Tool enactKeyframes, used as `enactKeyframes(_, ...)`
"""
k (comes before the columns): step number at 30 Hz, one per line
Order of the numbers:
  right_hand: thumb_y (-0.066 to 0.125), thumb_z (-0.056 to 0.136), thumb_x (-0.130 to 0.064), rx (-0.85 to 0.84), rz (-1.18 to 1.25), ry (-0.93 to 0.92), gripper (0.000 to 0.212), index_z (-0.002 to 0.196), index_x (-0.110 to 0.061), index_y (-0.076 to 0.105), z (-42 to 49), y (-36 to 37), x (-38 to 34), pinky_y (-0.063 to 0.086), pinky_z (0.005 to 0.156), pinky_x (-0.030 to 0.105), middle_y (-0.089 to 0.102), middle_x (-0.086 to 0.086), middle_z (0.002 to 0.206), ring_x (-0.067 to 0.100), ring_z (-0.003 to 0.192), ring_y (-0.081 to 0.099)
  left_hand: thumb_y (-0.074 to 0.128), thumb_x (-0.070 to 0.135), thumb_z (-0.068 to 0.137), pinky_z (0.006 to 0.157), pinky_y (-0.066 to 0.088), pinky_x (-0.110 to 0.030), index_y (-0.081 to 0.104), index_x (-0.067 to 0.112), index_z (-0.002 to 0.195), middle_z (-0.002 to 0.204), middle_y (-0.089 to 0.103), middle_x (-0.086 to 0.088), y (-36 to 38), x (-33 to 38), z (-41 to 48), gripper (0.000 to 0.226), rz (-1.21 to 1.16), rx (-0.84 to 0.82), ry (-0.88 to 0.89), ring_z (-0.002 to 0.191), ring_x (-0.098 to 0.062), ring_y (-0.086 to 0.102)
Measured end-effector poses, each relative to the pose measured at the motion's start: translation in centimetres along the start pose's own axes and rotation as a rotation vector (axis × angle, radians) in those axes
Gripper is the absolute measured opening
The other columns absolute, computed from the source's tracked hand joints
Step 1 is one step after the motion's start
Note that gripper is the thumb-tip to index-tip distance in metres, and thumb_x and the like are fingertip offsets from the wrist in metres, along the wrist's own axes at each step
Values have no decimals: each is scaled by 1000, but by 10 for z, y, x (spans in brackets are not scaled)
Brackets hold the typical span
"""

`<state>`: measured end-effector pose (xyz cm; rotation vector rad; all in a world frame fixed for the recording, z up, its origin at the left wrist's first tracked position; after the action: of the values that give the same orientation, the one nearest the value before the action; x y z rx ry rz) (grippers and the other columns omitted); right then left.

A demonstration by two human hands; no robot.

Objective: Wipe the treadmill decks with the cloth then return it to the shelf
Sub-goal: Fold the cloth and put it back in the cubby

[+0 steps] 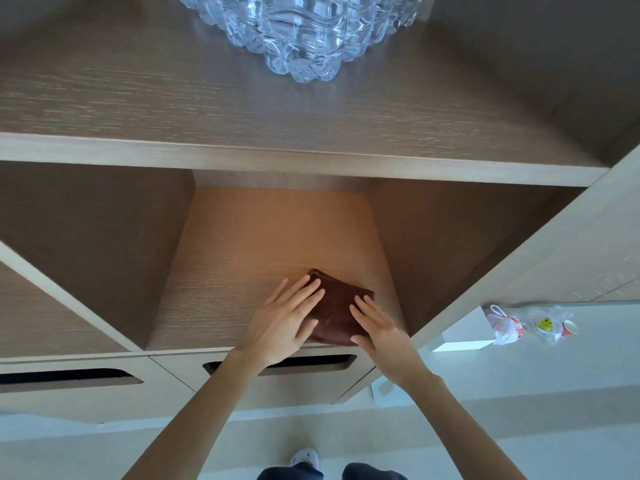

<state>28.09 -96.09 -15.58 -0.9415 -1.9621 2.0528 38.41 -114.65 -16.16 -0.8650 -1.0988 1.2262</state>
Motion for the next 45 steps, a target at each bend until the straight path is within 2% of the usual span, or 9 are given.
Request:
enactKeyframes(3,37,101,-30,-25,-1,-80,50,147,-13,27,-1,8,-8,5,112,15,13,1,158,4,139,-8,33,45,95,117,8,-39,27,22,146,154,23,3,12,8,8,57,48,-94,-30,142,-14,17)
enactKeyframes(6,30,103,-28,-61,-17,-61,48,149,-17,19,12,7,-1,19,112,17,5,-2,159,1,139,-12,32,51,95,116,-3,-34,8,29,148,157,7,8,23,-4,20,62,-17,-234,-144,144,-8,2)
enactKeyframes(11,31,103,-18,-104,-58,29,48,150,-19,19,31,-8,4,30,109,24,2,-1,160,8,145,-4,39,35,97,117,-3,-32,12,19,149,157,8,1,18,8,25,60,2,-185,-159,144,-13,5)
enactKeyframes(17,32,102,-18,22,-8,6,44,145,-9,31,-3,10,-7,12,114,21,15,5,158,16,146,7,65,11,80,105,37,-43,46,6,135,143,43,-9,23,46,-22,58,-117,-16,-232,132,-23,40)
enactKeyframes(19,32,102,-16,30,-14,-1,45,146,-7,29,-5,14,-6,5,113,20,14,8,158,19,146,4,54,17,89,104,39,-43,45,6,136,144,41,-10,28,45,-26,49,-80,-23,-221,133,-24,39)
enactKeyframes(22,28,103,-19,9,-57,20,47,149,-11,22,6,15,2,15,114,21,7,4,159,15,146,-1,30,27,94,105,39,-42,44,6,136,145,40,-10,30,37,-13,50,-35,-86,-212,134,-23,37)
enactKeyframes(29,32,98,-1,-121,-149,157,61,151,-14,5,69,-13,17,40,105,30,-10,-2,159,10,145,-11,22,26,102,116,2,-29,4,14,148,157,-6,-2,48,6,54,52,-45,-240,-288,144,-14,-7)
enactKeyframes(38,26,103,-29,-56,-39,163,55,151,-14,4,38,2,14,25,112,29,-5,-1,160,10,145,-9,31,29,100,115,0,-30,16,10,147,156,10,-6,50,28,18,54,-16,-132,-328,144,-19,7)
enactKeyframes(45,24,102,-33,-162,-57,246,57,151,-16,-1,72,4,20,32,110,39,-10,0,159,14,145,-14,17,39,100,117,-1,-35,7,16,149,157,6,0,59,11,43,55,46,-197,-404,144,-13,2)
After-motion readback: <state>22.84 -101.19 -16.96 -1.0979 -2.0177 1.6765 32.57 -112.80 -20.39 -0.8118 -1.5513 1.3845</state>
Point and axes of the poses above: each hand's wrist, its own z-axis towards the middle knuckle, its own y-axis out of the palm, x = y × z, the point moved 2 cm from there along z, towards the middle knuckle
